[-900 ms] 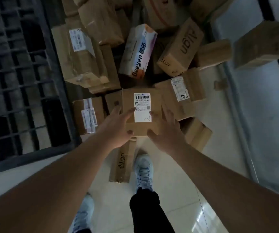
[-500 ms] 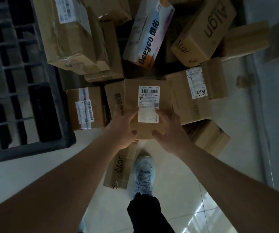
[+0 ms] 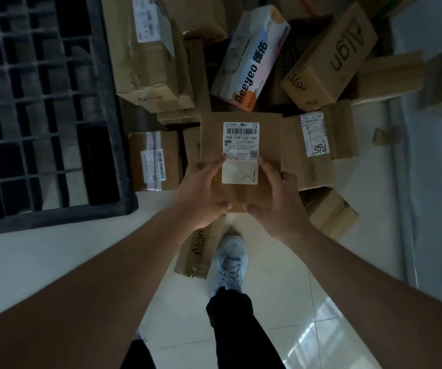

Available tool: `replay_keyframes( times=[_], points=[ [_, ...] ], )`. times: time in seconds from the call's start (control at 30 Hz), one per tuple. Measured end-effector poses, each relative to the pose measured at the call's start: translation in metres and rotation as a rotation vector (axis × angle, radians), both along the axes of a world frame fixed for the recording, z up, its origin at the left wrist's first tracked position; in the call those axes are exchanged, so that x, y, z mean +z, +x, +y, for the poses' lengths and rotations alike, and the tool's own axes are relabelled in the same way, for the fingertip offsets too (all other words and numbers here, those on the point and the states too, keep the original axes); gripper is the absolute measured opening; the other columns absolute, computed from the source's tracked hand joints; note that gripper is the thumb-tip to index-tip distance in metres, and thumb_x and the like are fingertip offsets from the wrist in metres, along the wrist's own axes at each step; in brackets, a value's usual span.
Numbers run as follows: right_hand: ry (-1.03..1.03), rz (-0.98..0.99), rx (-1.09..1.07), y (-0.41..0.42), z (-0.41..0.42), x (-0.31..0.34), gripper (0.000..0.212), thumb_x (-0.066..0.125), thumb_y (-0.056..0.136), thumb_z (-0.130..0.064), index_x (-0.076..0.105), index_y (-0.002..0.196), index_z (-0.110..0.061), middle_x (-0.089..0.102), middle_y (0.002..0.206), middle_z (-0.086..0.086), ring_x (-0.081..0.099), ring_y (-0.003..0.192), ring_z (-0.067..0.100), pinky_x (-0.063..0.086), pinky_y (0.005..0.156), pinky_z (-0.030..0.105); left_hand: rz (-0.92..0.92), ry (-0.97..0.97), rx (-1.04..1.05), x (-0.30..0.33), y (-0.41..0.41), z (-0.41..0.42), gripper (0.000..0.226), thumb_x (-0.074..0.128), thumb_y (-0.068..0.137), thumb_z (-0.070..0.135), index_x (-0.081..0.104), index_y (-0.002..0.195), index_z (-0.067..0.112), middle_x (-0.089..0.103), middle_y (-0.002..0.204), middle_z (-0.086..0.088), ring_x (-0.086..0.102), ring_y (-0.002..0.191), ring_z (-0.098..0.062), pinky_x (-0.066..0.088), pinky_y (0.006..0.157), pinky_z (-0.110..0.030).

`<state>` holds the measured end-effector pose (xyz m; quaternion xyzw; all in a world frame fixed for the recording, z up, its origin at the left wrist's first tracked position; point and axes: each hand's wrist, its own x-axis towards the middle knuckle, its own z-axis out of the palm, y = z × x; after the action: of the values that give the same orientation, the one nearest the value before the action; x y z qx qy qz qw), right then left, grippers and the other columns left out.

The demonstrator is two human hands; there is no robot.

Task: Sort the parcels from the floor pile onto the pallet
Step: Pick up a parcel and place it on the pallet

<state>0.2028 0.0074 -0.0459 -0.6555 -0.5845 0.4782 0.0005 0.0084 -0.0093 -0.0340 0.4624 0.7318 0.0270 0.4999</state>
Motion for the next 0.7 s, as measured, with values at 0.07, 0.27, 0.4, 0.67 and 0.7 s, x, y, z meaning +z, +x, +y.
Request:
replay_keyframes(
  times=[0.07, 0.27, 0.4, 0.67, 0.7],
  points=[
    [0.006, -0.004, 0.030, -0.011, -0.006, 0.030, 0.106, 0.088, 0.084, -0.027, 0.019, 0.162, -0.049, 0.025, 0.150, 0.004, 0.037, 0.142, 0.026, 0.036, 0.109, 0.031, 0.022, 0.003, -0.011, 0.031, -0.012, -0.004, 0.115, 0.091, 0.075, 0.031, 0.015, 0.158, 0.054, 0.034, 0.154, -0.007, 0.040, 0.141, -0.030, 0.040, 0.111, -0.049],
    [0.046, -0.024, 0.094, -0.060, -0.019, 0.140, 0.107, 0.089, 0.083, -0.030, 0.020, 0.163, -0.048, 0.029, 0.150, 0.010, 0.045, 0.137, 0.030, 0.047, 0.112, 0.045, 0.073, 0.064, -0.043, 0.133, -0.066, -0.026, 0.120, 0.093, 0.071, 0.030, 0.013, 0.157, 0.055, 0.032, 0.150, -0.008, 0.049, 0.131, -0.032, 0.051, 0.104, -0.047],
    [0.062, -0.041, 0.152, -0.108, -0.035, 0.212, 0.107, 0.088, 0.083, -0.038, 0.017, 0.162, -0.051, 0.028, 0.151, 0.008, 0.044, 0.138, 0.032, 0.047, 0.112, 0.050, 0.083, 0.113, -0.028, 0.196, -0.118, -0.049, 0.122, 0.094, 0.070, 0.031, 0.010, 0.154, 0.058, 0.031, 0.148, -0.007, 0.050, 0.127, -0.032, 0.054, 0.102, -0.050],
    [0.125, -0.090, 0.262, -0.235, -0.089, 0.324, 0.124, 0.094, 0.075, -0.041, 0.009, 0.165, -0.046, 0.023, 0.153, 0.006, 0.037, 0.143, 0.030, 0.040, 0.117, 0.048, 0.096, 0.216, -0.005, 0.297, -0.245, -0.112, 0.120, 0.093, 0.072, 0.032, 0.012, 0.159, 0.049, 0.035, 0.148, -0.009, 0.048, 0.125, -0.030, 0.043, 0.087, -0.036],
    [0.149, -0.092, 0.268, -0.252, -0.099, 0.338, 0.123, 0.094, 0.076, -0.040, 0.009, 0.165, -0.044, 0.019, 0.156, 0.005, 0.033, 0.147, 0.030, 0.037, 0.121, 0.049, 0.098, 0.217, -0.012, 0.312, -0.261, -0.120, 0.120, 0.093, 0.072, 0.033, 0.012, 0.160, 0.048, 0.035, 0.150, -0.010, 0.048, 0.128, -0.033, 0.045, 0.092, -0.039]
  ],
)
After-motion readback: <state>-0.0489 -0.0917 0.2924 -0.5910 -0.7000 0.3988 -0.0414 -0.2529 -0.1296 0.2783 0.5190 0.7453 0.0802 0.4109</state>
